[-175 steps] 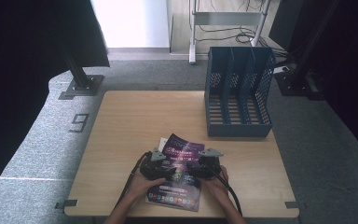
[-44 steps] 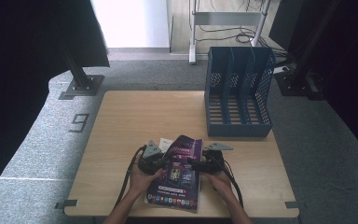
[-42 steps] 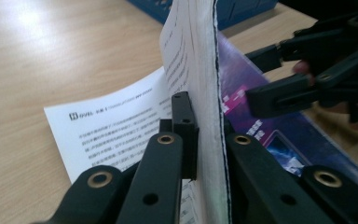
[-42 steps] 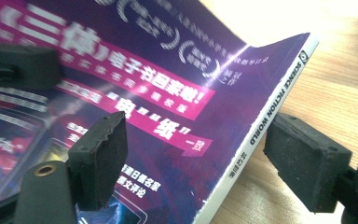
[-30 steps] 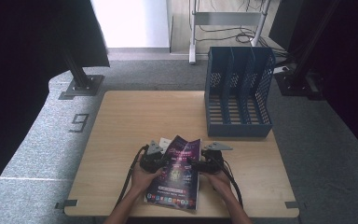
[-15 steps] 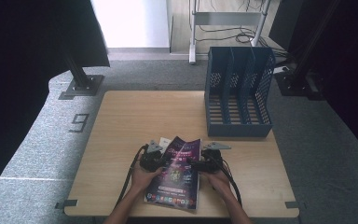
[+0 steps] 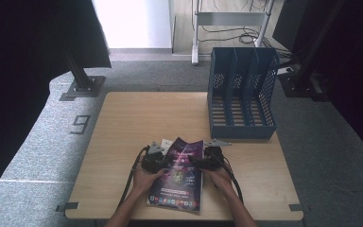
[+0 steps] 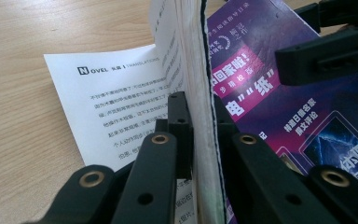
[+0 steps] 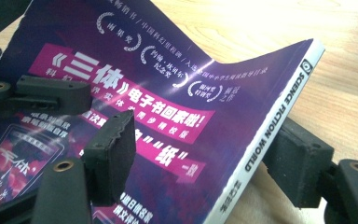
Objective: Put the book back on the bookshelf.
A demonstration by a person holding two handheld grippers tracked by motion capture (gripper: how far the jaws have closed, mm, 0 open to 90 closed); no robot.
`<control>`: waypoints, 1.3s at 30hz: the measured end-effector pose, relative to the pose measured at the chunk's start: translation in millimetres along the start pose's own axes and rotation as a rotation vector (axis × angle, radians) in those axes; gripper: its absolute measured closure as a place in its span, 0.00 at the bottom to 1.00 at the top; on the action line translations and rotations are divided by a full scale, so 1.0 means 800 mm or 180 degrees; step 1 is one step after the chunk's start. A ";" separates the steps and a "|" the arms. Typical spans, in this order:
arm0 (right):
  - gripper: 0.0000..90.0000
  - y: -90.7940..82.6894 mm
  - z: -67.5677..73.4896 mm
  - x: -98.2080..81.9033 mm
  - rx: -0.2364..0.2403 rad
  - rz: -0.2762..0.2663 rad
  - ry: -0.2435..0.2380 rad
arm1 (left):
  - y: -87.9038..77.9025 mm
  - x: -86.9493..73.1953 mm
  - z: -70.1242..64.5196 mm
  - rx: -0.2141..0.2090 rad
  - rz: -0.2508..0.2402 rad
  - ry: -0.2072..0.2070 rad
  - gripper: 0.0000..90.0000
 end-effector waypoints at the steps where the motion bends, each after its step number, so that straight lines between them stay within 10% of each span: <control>1: 0.33 0.001 -0.001 0.001 0.0002 -0.0008 0.0002 | 0.000 0.000 0.000 0.0000 -0.0004 -0.0004 0.93; 22: 0.67 0.004 -0.013 0.004 0.0055 0.0131 -0.0082 | -0.002 0.000 0.000 -0.0001 -0.0037 -0.0001 0.93; 39: 0.75 -0.029 0.002 0.014 0.0154 -0.0189 -0.0188 | -0.018 0.006 0.000 -0.0096 -0.0282 -0.0009 0.94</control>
Point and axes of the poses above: each handheld gripper's, and its own axes: y roughly forward along the jaws, x roughly out of its top, z roughly to its left, the point moved 1 cm from there along y, roughly forward along the jaws, and after that the axes turned 4 degrees about -x, right-handed, at the moved point
